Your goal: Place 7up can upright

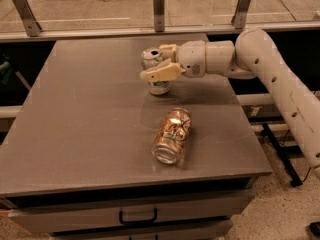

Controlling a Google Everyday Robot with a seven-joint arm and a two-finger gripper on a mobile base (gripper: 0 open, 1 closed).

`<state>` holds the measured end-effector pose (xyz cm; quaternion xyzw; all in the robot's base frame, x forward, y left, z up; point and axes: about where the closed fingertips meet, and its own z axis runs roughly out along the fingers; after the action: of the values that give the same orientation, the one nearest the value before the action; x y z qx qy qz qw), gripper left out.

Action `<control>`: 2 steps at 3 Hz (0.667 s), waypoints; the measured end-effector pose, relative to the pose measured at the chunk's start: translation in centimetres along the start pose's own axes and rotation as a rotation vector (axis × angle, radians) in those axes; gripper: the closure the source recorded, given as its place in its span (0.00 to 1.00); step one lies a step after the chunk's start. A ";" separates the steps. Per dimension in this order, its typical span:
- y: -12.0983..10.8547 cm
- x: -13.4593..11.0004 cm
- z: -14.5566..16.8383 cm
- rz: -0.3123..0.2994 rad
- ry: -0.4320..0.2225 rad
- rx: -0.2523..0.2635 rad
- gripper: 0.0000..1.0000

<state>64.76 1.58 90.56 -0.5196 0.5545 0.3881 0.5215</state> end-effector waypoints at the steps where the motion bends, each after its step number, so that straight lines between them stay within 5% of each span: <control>1: 0.0 -0.1 -1.3 -0.004 0.010 0.028 0.00; 2: -1.3 -2.6 -3.7 -0.053 0.034 0.104 0.00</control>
Offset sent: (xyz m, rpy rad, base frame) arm 0.0137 -0.0742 0.0862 -0.0721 -0.1605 -0.2138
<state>65.12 -1.79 93.81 -0.5128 0.5686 0.3360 0.5485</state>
